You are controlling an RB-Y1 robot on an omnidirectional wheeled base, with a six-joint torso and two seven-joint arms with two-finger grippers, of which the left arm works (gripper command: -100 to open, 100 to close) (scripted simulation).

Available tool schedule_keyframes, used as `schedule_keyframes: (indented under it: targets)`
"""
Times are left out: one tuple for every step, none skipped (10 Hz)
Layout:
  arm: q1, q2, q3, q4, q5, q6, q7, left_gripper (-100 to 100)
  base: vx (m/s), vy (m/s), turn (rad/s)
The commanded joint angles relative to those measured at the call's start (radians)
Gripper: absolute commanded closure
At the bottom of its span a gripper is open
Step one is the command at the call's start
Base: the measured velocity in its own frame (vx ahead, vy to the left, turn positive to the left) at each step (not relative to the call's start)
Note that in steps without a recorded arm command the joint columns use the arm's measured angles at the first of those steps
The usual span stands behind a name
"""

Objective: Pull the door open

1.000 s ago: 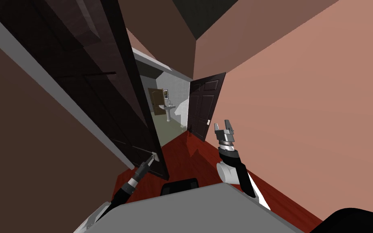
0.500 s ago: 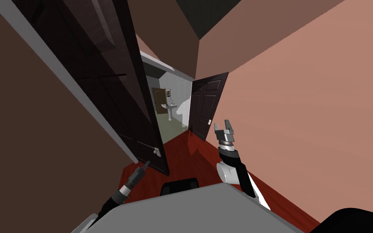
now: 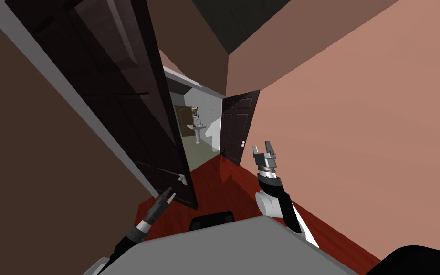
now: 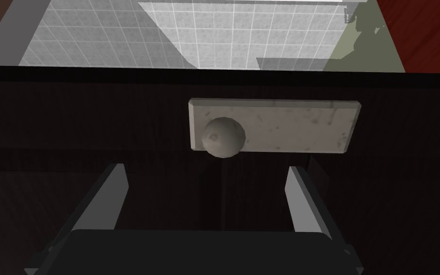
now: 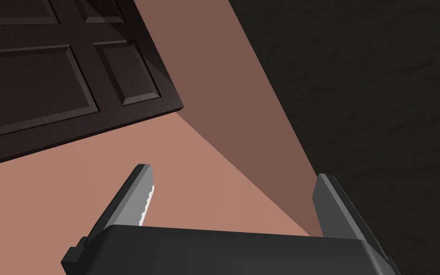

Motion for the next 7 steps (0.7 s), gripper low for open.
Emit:
schedule_keyframes:
  targets:
    - [-0.014,-0.004,0.008,0.03,0.006,-0.008,-0.003,-100,0.089,-0.021,-0.079]
    - [-0.026,-0.009,0.031,0.054,0.026,0.001,-0.009,-100,0.118,-0.048,-0.26]
    - [-0.029,-0.01,0.038,0.062,0.031,0.004,-0.011,-100,0.134,-0.03,-0.267]
    - [-0.033,-0.011,0.045,0.068,0.037,0.006,-0.013,-100,0.1,-0.006,-0.178]
    - [-0.035,-0.012,0.05,0.074,0.041,0.008,-0.014,-100,0.067,0.003,-0.092]
    - [-0.038,-0.013,0.055,0.079,0.045,0.01,-0.015,-100,0.036,0.006,-0.072]
    - [-0.036,-0.013,0.05,0.077,0.041,0.008,-0.014,-100,0.012,0.004,-0.019]
